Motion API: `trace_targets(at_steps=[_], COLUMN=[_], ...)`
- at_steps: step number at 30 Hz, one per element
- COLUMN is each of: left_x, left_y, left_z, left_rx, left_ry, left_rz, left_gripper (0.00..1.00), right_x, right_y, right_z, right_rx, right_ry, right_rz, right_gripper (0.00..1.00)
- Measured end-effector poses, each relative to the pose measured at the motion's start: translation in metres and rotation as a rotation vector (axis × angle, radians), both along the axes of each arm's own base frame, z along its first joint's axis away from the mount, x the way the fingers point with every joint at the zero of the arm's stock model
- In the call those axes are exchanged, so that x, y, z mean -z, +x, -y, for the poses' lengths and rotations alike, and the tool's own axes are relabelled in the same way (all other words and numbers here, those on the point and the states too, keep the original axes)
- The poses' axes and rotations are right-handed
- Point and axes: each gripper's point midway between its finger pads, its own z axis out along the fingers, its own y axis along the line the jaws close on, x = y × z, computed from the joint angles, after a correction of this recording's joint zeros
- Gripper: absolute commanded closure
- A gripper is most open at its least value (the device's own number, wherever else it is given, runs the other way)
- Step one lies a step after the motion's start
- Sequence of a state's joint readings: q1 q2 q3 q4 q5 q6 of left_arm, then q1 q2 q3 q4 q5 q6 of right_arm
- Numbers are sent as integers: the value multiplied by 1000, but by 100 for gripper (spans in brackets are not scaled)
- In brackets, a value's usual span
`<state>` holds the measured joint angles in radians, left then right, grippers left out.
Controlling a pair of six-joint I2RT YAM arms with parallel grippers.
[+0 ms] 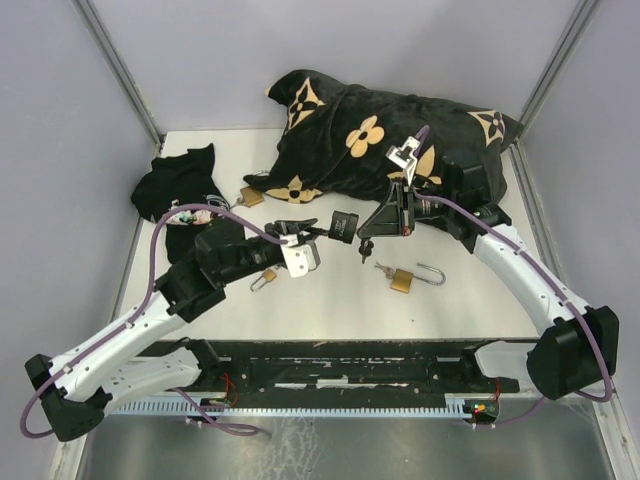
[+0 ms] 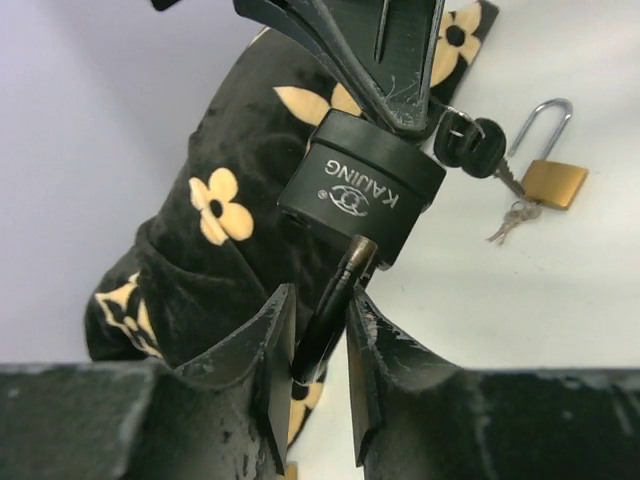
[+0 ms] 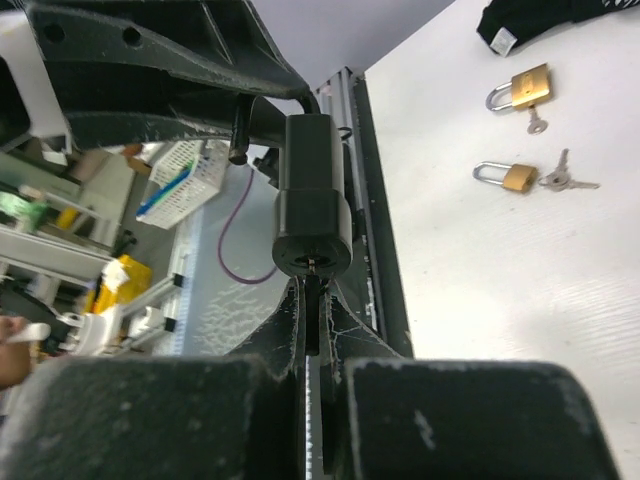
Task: Lock with the key
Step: Lock the lock.
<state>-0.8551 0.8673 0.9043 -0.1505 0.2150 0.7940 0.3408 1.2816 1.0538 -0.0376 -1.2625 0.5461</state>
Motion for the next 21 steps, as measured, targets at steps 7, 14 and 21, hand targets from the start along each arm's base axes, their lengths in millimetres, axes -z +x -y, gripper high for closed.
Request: trace_targets(at_steps=[7,14,21], left_x=[-4,8,8], left_y=[-2,-10,-15], left_z=[6,8,6], left_rx=[-19,-15,-12], left_ry=[-41,-83,-170], left_rz=[-173,-387,-559], left_gripper=[73,67,52], right_x=[-1,7,8], right_y=[-9,-18,-24], right_z=[1,6,11], right_rx=[-43,-78,-115], right_ry=[-44,-78,-98], right_rz=[107,172,272], right_gripper=[98,98,98])
